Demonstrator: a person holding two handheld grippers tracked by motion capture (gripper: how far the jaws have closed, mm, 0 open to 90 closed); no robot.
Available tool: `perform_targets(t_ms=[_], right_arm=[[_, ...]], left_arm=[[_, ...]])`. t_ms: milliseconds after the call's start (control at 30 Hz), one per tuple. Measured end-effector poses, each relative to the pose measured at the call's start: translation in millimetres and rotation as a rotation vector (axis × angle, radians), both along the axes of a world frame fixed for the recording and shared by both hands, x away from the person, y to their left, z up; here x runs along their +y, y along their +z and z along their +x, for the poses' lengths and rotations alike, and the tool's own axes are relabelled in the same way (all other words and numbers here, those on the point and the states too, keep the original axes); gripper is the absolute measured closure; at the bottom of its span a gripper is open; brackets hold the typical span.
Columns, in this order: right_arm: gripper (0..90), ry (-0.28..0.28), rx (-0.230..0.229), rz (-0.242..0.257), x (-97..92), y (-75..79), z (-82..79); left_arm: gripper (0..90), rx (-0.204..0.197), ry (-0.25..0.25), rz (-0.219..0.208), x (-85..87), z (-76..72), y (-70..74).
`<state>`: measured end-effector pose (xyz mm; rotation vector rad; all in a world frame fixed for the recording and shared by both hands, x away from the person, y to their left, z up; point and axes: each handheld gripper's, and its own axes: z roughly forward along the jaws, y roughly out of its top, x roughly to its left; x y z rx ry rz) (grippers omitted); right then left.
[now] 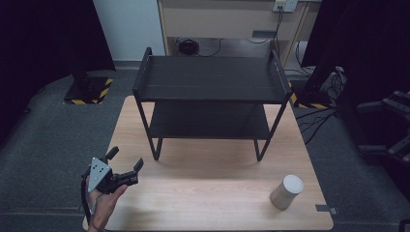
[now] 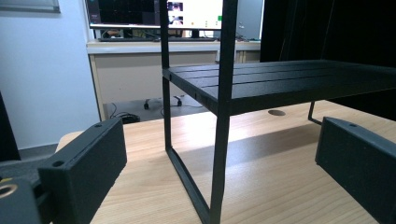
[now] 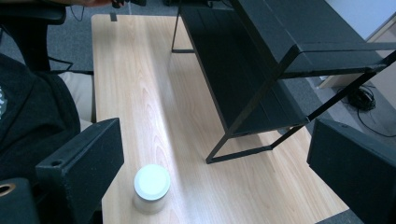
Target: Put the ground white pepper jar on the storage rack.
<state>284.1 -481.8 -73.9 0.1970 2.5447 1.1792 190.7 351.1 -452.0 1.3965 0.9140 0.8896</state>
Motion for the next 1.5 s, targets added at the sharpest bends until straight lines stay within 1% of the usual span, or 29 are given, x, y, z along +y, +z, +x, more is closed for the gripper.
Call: perform_targets(t_ms=[267,400,500,533,567,633,667,733,767,800,833,933,967,1000,1167,1233,1267,1300,1333,1367,1500], right_arm=[[3.6,0.004,0.023,-0.015,2.8,-6.1,3.9],[3.4,0.003,0.028,-0.02,4.2,-9.8,5.8],[3.0,0.0,0.037,-0.024,5.9,-14.6,7.9],[3.0,0.002,0.044,-0.032,7.5,-17.4,9.6],[3.0,0.002,0.044,-0.032,7.5,-17.4,9.6],[3.1,0.005,0.053,-0.035,8.8,-23.8,12.7],[3.1,0.005,0.053,-0.035,8.8,-23.8,12.7],[3.1,0.007,0.059,-0.036,9.2,-29.0,15.0],[2.9,0.01,0.066,-0.035,9.8,-35.4,17.4],[2.9,0.01,0.074,-0.037,10.5,-38.8,18.9],[2.9,0.01,0.074,-0.037,10.5,-38.8,18.9],[2.9,0.008,0.089,-0.049,13.9,-50.1,22.5],[2.9,0.008,0.098,-0.043,14.8,-60.1,24.8],[2.9,0.008,0.098,-0.043,14.8,-60.1,24.8],[3.0,0.011,0.123,-0.044,19.2,-83.7,30.7],[3.0,0.011,0.138,-0.052,21.5,-93.6,33.4],[2.9,0.009,0.15,-0.055,22.9,-101.3,35.3],[2.9,0.009,0.15,-0.055,22.9,-101.3,35.3],[2.9,0.009,0.158,-0.064,25.0,-108.4,36.6],[2.9,0.009,0.158,-0.064,25.0,-108.4,36.6],[3.1,0.01,0.173,-0.07,27.4,-122.2,38.0]], left_arm=[[1.4,-0.001,-0.002,0.001,0.0,-0.2,0.2],[1.5,-0.002,-0.001,0.001,0.4,-0.9,0.4],[1.5,-0.002,0.0,0.001,0.7,-1.2,0.4],[1.4,-0.002,0.001,0.002,0.8,-1.2,0.5],[1.5,-0.002,0.001,0.002,0.8,-1.2,0.5],[1.5,-0.002,-0.001,0.002,0.7,-1.4,0.5],[1.4,-0.002,-0.001,0.002,0.7,-1.4,0.5],[1.5,-0.001,-0.001,0.003,0.7,-1.4,0.6],[1.4,-0.001,-0.001,0.002,0.7,-1.4,0.5],[1.5,-0.001,-0.001,0.002,0.7,-1.4,0.5],[1.5,-0.001,-0.002,0.003,0.7,-1.4,0.5],[1.4,-0.001,-0.002,0.004,0.6,-1.4,0.6],[1.5,0.0,-0.003,0.003,0.6,-1.4,0.4],[1.5,0.0,-0.003,0.003,0.6,-1.4,0.4],[1.5,0.002,-0.005,0.006,0.5,-1.2,0.4],[1.5,0.002,-0.005,0.006,0.4,-1.2,0.4],[1.5,0.004,-0.004,0.005,0.4,-1.4,0.5],[1.5,0.004,-0.004,0.005,0.4,-1.4,0.5],[1.5,0.006,-0.004,0.005,0.5,-1.6,0.5],[1.5,0.006,-0.004,0.005,0.5,-1.6,0.5],[1.5,0.005,-0.003,0.005,0.7,-1.9,0.6]])
